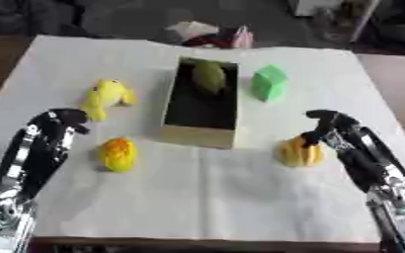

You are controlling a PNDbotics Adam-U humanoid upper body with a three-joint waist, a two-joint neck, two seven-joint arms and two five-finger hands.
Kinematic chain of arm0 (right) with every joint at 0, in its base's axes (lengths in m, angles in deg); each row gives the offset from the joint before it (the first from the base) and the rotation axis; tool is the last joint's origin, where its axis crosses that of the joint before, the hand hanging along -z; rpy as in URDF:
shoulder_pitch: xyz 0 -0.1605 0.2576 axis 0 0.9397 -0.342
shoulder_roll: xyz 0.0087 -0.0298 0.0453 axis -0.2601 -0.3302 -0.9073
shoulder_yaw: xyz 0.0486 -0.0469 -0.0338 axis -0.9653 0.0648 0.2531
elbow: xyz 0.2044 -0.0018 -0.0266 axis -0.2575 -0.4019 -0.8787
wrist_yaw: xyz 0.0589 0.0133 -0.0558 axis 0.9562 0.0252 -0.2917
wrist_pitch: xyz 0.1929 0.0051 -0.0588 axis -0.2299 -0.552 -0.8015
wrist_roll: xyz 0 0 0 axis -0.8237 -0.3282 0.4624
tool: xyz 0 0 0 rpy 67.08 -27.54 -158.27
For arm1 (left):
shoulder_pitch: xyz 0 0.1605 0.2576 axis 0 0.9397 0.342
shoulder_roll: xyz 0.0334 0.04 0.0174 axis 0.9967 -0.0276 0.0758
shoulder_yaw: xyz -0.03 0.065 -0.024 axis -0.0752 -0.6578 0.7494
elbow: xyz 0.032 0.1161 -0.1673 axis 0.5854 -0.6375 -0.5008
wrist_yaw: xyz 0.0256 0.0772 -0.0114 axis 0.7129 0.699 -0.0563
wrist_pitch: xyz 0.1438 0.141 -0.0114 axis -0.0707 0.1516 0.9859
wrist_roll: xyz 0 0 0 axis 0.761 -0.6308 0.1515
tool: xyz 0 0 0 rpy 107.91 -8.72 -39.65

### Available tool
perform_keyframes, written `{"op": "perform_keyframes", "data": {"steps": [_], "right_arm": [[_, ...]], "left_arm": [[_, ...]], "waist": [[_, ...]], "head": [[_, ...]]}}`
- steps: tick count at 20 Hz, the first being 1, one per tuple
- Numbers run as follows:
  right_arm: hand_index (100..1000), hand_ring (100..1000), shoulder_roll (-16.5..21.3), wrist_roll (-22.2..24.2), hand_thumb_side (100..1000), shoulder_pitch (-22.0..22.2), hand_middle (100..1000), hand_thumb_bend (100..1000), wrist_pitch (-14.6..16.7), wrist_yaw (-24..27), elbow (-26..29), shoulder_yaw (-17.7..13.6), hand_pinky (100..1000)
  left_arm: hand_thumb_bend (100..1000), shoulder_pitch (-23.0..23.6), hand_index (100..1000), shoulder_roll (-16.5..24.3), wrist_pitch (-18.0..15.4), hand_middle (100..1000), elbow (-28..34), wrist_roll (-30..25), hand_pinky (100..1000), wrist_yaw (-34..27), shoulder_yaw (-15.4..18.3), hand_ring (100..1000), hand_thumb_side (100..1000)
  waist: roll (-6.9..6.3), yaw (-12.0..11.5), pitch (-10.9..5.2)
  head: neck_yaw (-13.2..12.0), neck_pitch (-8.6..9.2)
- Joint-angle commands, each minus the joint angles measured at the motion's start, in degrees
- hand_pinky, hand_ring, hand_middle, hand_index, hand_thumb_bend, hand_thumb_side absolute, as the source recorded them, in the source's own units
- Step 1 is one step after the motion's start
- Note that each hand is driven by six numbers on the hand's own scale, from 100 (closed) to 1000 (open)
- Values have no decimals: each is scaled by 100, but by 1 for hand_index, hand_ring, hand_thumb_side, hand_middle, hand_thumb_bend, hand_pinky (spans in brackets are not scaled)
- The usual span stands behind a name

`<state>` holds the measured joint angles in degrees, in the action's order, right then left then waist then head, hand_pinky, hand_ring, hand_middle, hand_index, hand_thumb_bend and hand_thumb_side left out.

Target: Pick up objects on the table and place them in the box.

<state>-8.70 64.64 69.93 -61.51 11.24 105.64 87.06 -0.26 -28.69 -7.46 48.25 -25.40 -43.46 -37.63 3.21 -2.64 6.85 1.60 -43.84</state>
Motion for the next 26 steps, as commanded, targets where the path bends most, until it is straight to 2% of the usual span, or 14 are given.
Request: {"op": "perform_keyframes", "data": {"steps": [1, 11, 14, 17, 20, 23, 26], "right_arm": [[777, 502, 32, -5, 607, -36, 391, 100, -5, -29, 105, -2, 739], [776, 504, 34, 6, 607, -37, 391, 100, -2, -33, 105, 0, 738], [776, 504, 38, 9, 605, -38, 391, 100, -1, -36, 103, 2, 738], [776, 505, 60, 12, 605, -37, 391, 100, 3, -42, 100, 2, 738], [776, 506, 78, 20, 605, -21, 391, 100, 5, -47, 95, 7, 738], [777, 506, 85, 39, 606, -20, 391, 100, 7, -44, 98, 24, 738], [777, 507, 101, 56, 606, -14, 391, 100, 7, -42, 90, 41, 738]], "left_arm": [[100, -36, 694, 22, -5, 589, 64, -9, 767, 7, 8, 587, 673], [100, -44, 696, 47, 3, 592, 67, -46, 769, 33, 17, 590, 671], [100, -67, 703, 197, 4, 603, 110, -87, 772, 100, 45, 603, 644], [100, -186, 720, 641, 33, 625, 222, -151, 775, 222, 123, 624, 598], [100, -459, 735, 1329, 168, 637, 232, -182, 771, 436, 211, 635, 504], [100, -949, 755, 2043, 357, 655, -38, -285, 773, 657, 160, 651, 430], [100, -1585, 777, 2642, 517, 678, -618, -684, 774, 978, -59, 672, 336]], "waist": [[-25, 4, -63], [-35, 13, -76], [-41, 26, -82], [-63, 27, -92], [-104, 39, -116], [-133, 93, -130], [-146, 170, -135]], "head": [[24, -28], [37, -28], [37, -28], [26, -28], [15, -28], [-3, -28], [-44, -28]]}}
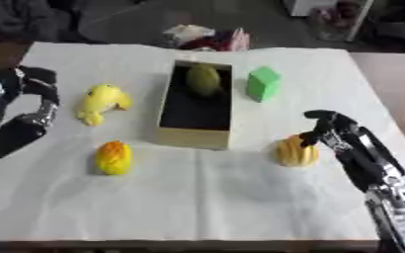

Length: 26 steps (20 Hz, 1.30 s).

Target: Pick up objects on the table and place them in the box.

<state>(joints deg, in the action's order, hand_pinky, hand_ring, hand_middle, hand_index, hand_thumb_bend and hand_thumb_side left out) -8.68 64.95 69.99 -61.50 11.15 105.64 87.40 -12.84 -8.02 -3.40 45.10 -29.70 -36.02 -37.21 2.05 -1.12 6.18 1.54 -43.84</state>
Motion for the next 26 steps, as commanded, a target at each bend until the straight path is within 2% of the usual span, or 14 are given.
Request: {"op": "perform_keyframes", "data": {"steps": [1, 3, 6, 9, 12, 18, 22, 26], "right_arm": [[777, 507, 104, 31, 606, -19, 391, 100, 9, -28, 91, 15, 737], [777, 508, 108, 47, 607, -16, 391, 100, 9, -19, 88, 33, 737], [777, 508, 98, 77, 607, -16, 391, 100, 11, -3, 84, 64, 737], [776, 509, 83, 98, 608, -27, 391, 100, 12, 15, 82, 79, 737], [776, 509, 84, 109, 608, -38, 391, 100, 14, 26, 78, 91, 737], [776, 511, 82, 124, 608, -33, 391, 100, 14, 40, 70, 107, 737], [776, 513, 66, 141, 609, -35, 391, 100, 11, 48, 73, 118, 737], [776, 514, 60, 140, 609, -36, 391, 100, 9, 52, 71, 115, 736]], "left_arm": [[100, -598, 784, 745, 167, 685, -594, -436, 775, 374, -204, 679, 311], [127, -1174, 803, 944, 222, 705, -1265, -817, 775, 806, -424, 695, 272], [203, -1969, 811, 876, 113, 714, -2402, -1340, 772, 1627, -678, 700, 277], [264, -2590, 810, 609, -231, 711, -3433, -1828, 767, 2232, -777, 693, 302], [284, -2954, 807, 386, -607, 703, -4109, -2216, 767, 2642, -724, 693, 320], [306, -3188, 811, 181, -972, 704, -4491, -2526, 767, 2921, -682, 693, 330], [323, -3181, 816, 56, -1038, 709, -4555, -2606, 765, 3074, -727, 671, 337], [335, -3138, 819, -70, -966, 705, -4658, -2290, 758, 3286, -737, 666, 298]], "waist": [[-32, 42, -69], [-30, 83, -70], [-10, 132, -70], [20, 201, -53], [39, 266, -31], [41, 334, -29], [45, 336, -31], [63, 344, -18]], "head": [[-58, -28], [-92, -28], [-145, -28], [-194, -28], [-234, -28], [-282, -28], [-276, -28], [-291, -28]]}}
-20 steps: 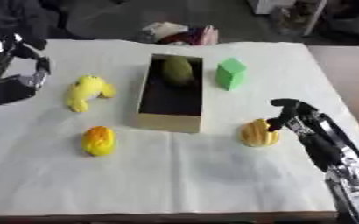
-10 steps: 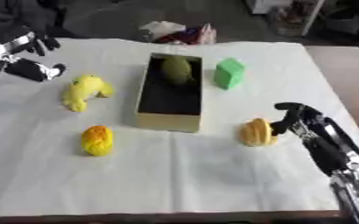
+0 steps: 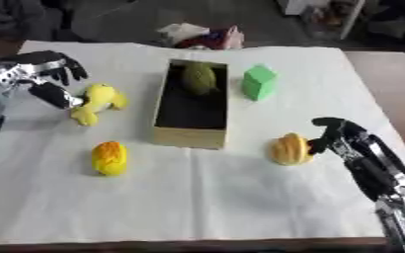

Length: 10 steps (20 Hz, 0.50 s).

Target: Pick up objects on the table and place them in the box.

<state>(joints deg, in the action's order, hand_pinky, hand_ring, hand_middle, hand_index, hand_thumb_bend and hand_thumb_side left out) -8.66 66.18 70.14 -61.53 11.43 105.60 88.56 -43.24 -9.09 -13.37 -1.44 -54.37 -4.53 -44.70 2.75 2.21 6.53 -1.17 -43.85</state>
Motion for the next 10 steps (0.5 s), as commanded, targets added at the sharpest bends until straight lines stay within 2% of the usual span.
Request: {"op": "perform_keyframes", "data": {"steps": [1, 7, 10], "right_arm": [[776, 514, 59, 19, 610, -51, 391, 100, 12, 25, 74, 3, 736], [776, 516, 43, 36, 611, -66, 392, 100, 12, 34, 77, 19, 736], [776, 516, 37, 39, 611, -72, 391, 100, 9, 37, 78, 20, 736]], "left_arm": [[346, -88, 820, 9, 62, 705, -31, 301, 758, 216, 6, 667, 281], [363, -42, 822, -172, 199, 705, -224, 1042, 757, 784, -7, 670, 244], [346, -19, 823, -259, 174, 705, -373, 1166, 758, 811, 0, 669, 282]], "waist": [[-4, 12, -48], [9, 36, -23], [12, 58, -10]], "head": [[-24, -27], [-52, -27], [-66, -27]]}}
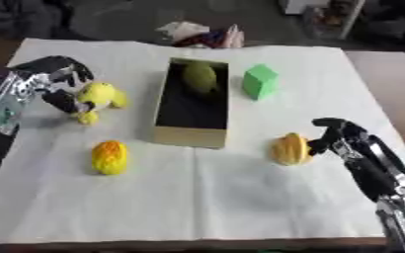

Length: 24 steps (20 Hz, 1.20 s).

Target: Pick up objects on the table and place them in the box.

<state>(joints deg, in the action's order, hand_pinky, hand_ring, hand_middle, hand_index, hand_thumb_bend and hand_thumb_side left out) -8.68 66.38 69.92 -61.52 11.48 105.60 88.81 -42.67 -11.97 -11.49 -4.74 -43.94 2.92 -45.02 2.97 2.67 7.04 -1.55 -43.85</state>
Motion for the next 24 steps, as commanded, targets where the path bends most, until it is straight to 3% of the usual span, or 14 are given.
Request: {"op": "perform_keyframes", "data": {"steps": [1, 2, 4, 5, 7, 13, 15, 16, 17, 20, 24], "right_arm": [[776, 517, 38, 20, 611, -52, 392, 100, 7, 31, 78, -3, 736], [776, 517, 35, 22, 611, -56, 392, 100, 7, 32, 79, -1, 736], [775, 517, 30, 24, 612, -61, 392, 100, 7, 34, 82, -2, 736], [775, 517, 31, 23, 613, -59, 392, 100, 5, 33, 80, -4, 736], [775, 517, 35, 18, 613, -59, 392, 100, -1, 34, 76, -5, 736], [775, 518, 35, 13, 612, -57, 392, 100, -7, 31, 77, -9, 735], [775, 518, 42, 8, 612, -55, 392, 100, -8, 30, 76, -12, 735], [775, 518, 45, 8, 606, -52, 392, 100, -9, 30, 75, -10, 735], [775, 518, 49, 13, 613, -50, 392, 100, -10, 31, 75, -4, 735], [775, 519, 48, 43, 613, -51, 392, 100, -11, 40, 77, 23, 735], [775, 519, 49, 83, 614, -60, 392, 100, -14, 52, 80, 60, 735]], "left_arm": [[333, -65, 824, 3, -38, 709, -94, 90, 760, 36, 31, 670, 322], [325, -54, 821, -21, -67, 710, -151, 22, 760, -23, 33, 669, 338], [316, -33, 798, -40, -108, 682, -228, -102, 749, -136, 38, 642, 279], [308, -24, 770, -39, -113, 632, -243, -128, 732, -159, 38, 599, 198], [255, -10, 708, -32, -99, 554, -255, -100, 704, -189, 56, 530, 190], [127, 11, 583, 122, -47, 415, 68, 729, 659, -487, 110, 407, 159], [103, -21, 578, 220, -23, 407, 351, 1038, 663, -730, 85, 402, 155], [100, -55, 579, 262, -21, 407, 519, 1113, 666, -857, 60, 402, 283], [100, -87, 579, 294, -16, 407, 684, 1142, 668, -989, 31, 402, 152], [100, -227, 582, 328, -67, 410, 1212, 1045, 673, -1361, -141, 406, 150], [100, -322, 602, 225, -287, 430, 1842, 566, 682, -1684, -607, 428, 153]], "waist": [[-9, 20, -57], [-9, 27, -52], [-11, 40, -45], [-14, 45, -44], [-24, 51, -44], [-46, 48, -66], [-55, 44, -76], [-60, 39, -82], [-66, 33, -87], [-78, 42, -96], [-84, 98, -97]], "head": [[-28, -27], [-30, -27], [-33, -27], [-33, -27], [-35, -27], [-18, -27], [-8, -27], [-7, -27], [-9, -27], [-28, -27], [-53, -27]]}}
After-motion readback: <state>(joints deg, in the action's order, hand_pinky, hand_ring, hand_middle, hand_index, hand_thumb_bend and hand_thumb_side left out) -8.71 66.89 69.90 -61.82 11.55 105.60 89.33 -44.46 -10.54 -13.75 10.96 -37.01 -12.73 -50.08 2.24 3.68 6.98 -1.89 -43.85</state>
